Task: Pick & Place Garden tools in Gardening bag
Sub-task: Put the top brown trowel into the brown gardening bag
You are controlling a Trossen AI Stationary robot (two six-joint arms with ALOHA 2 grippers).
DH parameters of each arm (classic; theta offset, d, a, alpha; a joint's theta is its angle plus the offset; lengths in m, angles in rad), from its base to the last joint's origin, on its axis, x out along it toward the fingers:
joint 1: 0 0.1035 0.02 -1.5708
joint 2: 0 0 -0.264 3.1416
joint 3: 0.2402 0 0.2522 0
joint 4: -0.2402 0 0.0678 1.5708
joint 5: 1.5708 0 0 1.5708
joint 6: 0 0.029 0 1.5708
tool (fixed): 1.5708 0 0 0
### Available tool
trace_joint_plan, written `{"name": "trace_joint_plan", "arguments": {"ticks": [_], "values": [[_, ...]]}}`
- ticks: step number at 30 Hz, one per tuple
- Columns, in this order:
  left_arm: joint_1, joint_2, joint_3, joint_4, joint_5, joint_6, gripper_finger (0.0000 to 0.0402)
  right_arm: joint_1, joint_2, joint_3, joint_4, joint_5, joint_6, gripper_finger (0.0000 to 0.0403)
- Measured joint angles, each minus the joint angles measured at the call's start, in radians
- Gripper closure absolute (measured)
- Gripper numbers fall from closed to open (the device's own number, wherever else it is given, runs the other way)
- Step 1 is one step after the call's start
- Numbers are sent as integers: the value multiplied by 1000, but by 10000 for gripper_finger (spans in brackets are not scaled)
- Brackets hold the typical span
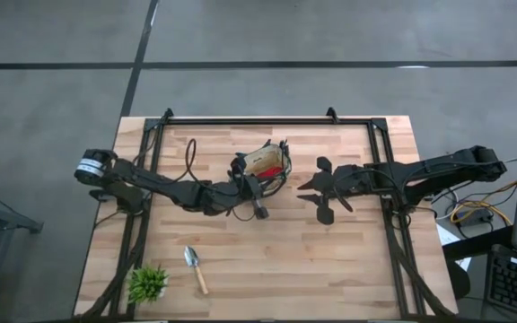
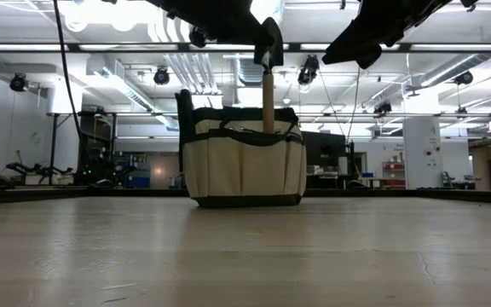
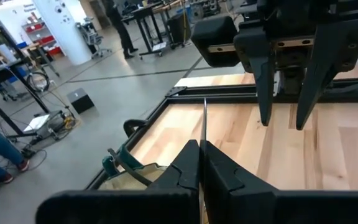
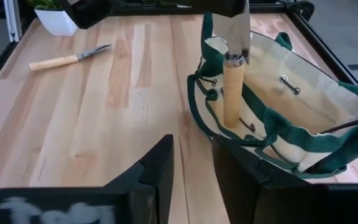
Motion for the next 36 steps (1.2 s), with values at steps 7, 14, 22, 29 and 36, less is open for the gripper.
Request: {"name": "trace_joint_plan", "arguments": {"ticks": [7,14,22,29,36], "values": [[3,0,1,-12,2,-20,394,0,0,-2,1,-1,-1,311],[38,0,1,-67,2,-65,393,0,0,-2,1,-1,0,319],[64,0,0,-157,39,-174,390,0,0,-2,1,-1,-1,318],[85,16,0,-183,134,-183,388,0,0,-2,25,-1,-1,309],[90,16,-1,-239,186,-193,385,0,0,-5,32,-1,-11,312]]}}
